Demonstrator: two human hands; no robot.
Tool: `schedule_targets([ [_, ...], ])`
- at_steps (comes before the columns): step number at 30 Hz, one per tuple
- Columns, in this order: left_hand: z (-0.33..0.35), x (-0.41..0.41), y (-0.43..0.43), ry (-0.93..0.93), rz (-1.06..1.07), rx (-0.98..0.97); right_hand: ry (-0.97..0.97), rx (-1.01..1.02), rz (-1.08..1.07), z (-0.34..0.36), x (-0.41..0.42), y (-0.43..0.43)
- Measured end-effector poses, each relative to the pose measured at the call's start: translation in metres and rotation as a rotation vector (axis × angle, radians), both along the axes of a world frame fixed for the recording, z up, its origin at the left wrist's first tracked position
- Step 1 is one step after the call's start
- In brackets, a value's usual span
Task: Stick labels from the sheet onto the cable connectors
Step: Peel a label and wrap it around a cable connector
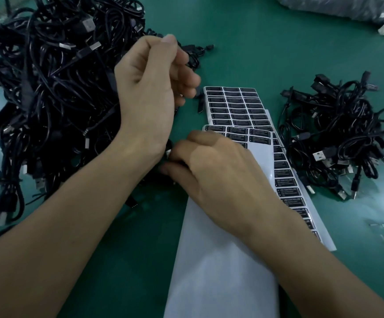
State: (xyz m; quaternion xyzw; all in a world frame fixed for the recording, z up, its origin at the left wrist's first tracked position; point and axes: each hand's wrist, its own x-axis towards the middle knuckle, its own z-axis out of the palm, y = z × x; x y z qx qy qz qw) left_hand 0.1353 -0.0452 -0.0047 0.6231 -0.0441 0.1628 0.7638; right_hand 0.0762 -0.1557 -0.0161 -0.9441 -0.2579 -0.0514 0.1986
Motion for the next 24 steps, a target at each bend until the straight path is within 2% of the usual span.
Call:
schedule_targets([
  [4, 0.001, -0.001, -0.001, -0.022, -0.022, 0.019, 0.002, 0.242, -0.087, -0.005, 0.006, -0.007],
  [8, 0.002, -0.004, -0.006, -0.126, -0.030, 0.089, 0.029, 0.556, -0.148, -0.010, 0.009, -0.012],
  [16, 0.004, -0.014, -0.012, -0.410, 0.057, 0.513, 0.053, 1.174, -0.297, -0.006, 0.021, -0.027],
  [19, 0.004, -0.017, -0.013, -0.390, 0.086, 0.691, 0.048, 1.348, -0.362, -0.002, 0.023, -0.035],
  [24, 0.004, -0.021, -0.014, -0.248, -0.022, 0.940, 0.039, 1.449, -0.383, -0.003, 0.023, -0.034],
])
